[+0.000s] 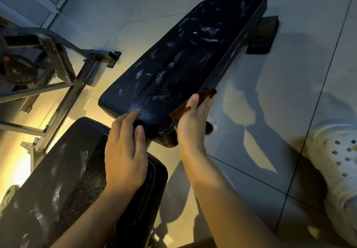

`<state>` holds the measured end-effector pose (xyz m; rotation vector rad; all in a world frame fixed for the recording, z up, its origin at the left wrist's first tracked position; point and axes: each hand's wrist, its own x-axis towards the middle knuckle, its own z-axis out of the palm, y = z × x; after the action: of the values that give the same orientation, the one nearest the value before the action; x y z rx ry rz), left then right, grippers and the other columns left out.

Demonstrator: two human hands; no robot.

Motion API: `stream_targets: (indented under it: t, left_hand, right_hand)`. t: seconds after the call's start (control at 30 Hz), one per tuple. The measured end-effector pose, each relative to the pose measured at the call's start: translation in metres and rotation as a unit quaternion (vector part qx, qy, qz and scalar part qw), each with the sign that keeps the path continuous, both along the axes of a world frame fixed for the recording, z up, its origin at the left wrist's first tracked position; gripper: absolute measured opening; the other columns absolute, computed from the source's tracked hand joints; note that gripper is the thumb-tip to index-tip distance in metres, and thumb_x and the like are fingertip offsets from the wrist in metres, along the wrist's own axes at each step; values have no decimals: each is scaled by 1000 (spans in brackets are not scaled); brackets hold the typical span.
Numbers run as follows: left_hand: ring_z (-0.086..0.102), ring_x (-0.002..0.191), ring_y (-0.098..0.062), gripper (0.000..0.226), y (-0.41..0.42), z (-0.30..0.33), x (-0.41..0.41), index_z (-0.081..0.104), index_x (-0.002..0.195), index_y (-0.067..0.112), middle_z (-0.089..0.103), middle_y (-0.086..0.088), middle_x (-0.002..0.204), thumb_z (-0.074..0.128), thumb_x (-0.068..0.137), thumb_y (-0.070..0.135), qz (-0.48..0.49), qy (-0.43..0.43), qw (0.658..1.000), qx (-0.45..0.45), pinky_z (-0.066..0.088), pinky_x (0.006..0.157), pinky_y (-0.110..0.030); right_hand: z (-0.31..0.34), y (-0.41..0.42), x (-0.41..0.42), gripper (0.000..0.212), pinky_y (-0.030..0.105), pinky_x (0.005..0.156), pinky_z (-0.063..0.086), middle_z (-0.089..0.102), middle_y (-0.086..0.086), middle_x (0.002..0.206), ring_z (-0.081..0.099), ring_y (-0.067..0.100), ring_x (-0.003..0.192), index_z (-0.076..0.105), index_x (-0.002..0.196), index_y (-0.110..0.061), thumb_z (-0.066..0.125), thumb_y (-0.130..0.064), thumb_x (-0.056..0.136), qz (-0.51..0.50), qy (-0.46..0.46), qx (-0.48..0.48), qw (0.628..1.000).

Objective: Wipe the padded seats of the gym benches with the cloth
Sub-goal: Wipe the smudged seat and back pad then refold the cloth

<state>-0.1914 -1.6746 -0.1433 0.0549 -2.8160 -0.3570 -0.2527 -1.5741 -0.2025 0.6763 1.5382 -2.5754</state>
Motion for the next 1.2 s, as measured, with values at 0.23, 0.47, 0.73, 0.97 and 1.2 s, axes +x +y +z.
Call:
stream_targets:
  t: [0.23,0.47,0.73,0.97,1.2]
  left_hand:
    - [42,121,-13,51,1,1,6,50,136,12,52,-5,130,28,98,39,-2,-11,999,-37,25,100,-22]
    - [40,121,-11,47,-2,2,3,52,133,12,52,-5,129,30,99,35,-4,-2,999,-44,17,101,-7]
    - [41,124,-20,51,-4,0,4,46,138,13,50,-7,133,28,98,40,-3,-35,997,-65,22,103,-21]
    - [36,130,-19,54,-2,0,5,41,143,17,46,-5,138,27,98,43,-1,-52,996,-77,20,105,-27]
    - [33,130,-15,55,-1,1,5,41,143,18,45,-3,139,25,98,45,8,-56,997,-53,21,105,-30]
  right_hand:
    - [8,-42,68,65,28,123,6,-12,-21,159,-8,-7,146,-10,143,-43,23,-63,92,15,76,52,996]
    - [7,5,-16,70,22,119,-4,-8,1,164,-7,7,148,-4,155,-14,23,-48,100,12,44,111,993]
    - [15,-36,58,61,29,123,5,-15,-9,161,-12,1,148,-13,146,-32,22,-52,100,16,115,163,980]
    - [3,-23,34,67,30,123,-2,-24,-19,155,-18,-2,145,-13,148,-31,14,-63,96,23,130,136,982]
    - [-23,44,-103,58,33,121,-5,-3,4,165,-7,17,151,3,156,-13,20,-37,107,19,94,228,969]
